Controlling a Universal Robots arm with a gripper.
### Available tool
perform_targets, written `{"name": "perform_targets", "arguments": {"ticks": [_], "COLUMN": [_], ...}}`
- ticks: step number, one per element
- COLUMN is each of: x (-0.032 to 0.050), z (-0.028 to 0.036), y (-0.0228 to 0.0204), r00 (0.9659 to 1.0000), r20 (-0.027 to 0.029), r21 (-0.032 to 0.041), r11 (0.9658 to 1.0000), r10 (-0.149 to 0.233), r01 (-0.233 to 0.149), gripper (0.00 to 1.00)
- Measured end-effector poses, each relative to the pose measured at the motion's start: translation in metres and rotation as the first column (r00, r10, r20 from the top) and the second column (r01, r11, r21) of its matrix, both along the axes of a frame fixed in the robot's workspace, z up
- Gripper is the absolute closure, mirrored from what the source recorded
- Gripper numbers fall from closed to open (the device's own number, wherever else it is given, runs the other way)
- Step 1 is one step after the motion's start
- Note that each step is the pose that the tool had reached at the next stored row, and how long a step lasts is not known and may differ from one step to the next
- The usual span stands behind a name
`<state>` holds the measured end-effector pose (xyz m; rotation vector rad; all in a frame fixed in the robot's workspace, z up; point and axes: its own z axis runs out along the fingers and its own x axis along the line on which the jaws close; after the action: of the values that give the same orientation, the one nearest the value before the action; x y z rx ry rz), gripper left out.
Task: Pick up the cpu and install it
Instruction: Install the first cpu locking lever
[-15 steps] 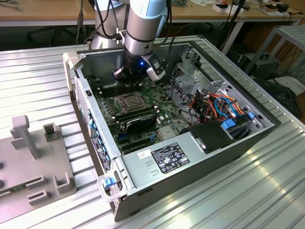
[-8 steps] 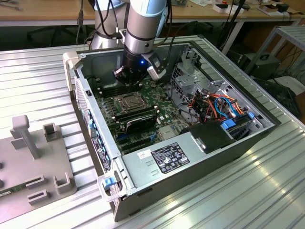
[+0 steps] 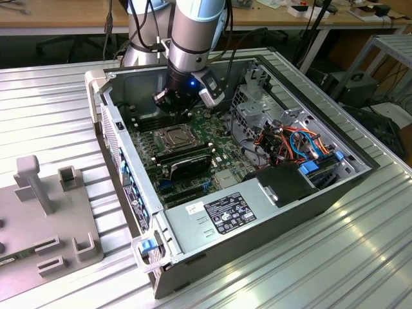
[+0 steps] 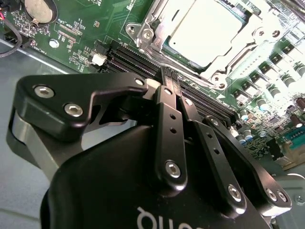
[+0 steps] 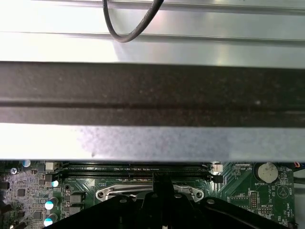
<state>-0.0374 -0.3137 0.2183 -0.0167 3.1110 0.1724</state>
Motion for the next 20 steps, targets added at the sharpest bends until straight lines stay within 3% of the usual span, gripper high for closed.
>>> {"name": "perform_targets", "arguments": {"ticks": [12,20], "x": [0.0000,0.0000], "z": [0.0019,0.0018], "y": [-0.0003,-0.0057], "r00": [1.0000,1.0000], "r20": [-0.0002,-0.0001], "r21": [-0.0002,0.0000], "r11": [1.0000,1.0000], "r10": [0.000,0.000], "r01": [0.000,0.000], "gripper": [0.89,0.89]}}
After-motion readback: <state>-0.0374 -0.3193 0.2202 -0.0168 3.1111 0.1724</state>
